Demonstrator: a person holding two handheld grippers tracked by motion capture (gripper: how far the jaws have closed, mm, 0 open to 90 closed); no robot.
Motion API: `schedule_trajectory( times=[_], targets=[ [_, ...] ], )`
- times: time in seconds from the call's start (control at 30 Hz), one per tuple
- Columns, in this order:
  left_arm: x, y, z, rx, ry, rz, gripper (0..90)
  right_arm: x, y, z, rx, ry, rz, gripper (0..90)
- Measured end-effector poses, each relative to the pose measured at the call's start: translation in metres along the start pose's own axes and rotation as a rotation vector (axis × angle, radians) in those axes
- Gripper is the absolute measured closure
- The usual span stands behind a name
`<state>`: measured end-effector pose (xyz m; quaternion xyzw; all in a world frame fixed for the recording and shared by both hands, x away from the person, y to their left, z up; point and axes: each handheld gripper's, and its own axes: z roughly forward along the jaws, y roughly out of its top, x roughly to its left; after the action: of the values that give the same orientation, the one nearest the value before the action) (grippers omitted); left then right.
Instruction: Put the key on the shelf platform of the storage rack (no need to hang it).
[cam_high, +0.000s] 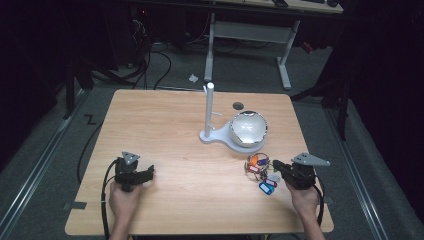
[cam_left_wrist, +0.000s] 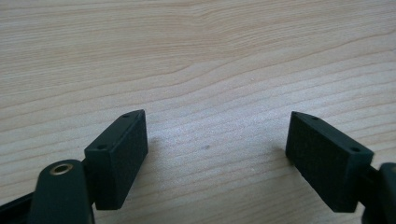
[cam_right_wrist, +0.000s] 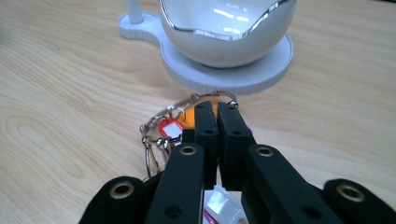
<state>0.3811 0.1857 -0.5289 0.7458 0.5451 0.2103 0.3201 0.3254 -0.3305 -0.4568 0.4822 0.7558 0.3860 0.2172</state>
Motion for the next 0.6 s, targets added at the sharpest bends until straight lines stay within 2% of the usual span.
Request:
schedule_trajectory(
  times=[0.23, 0.4, 0.6],
  targets=[
    [0.0, 0.0, 0.0, 0.0, 0.0, 0.0, 21.3, 0.001, 0.017, -0.01, -0.034, 0.017, -0.004, 88.3],
    [0.0, 0.0, 0.0, -0.001, -0.001, -0.002, 21.3, 0.004, 0.033, -0.019, -0.047, 0.016, -0.04, 88.3],
    [0.0, 0.0, 0.0, -0.001, -0.001, -0.002, 21.3, 0.002, 0.048, -0.031, -0.076, 0.026, -0.051, 88.4]
  ],
)
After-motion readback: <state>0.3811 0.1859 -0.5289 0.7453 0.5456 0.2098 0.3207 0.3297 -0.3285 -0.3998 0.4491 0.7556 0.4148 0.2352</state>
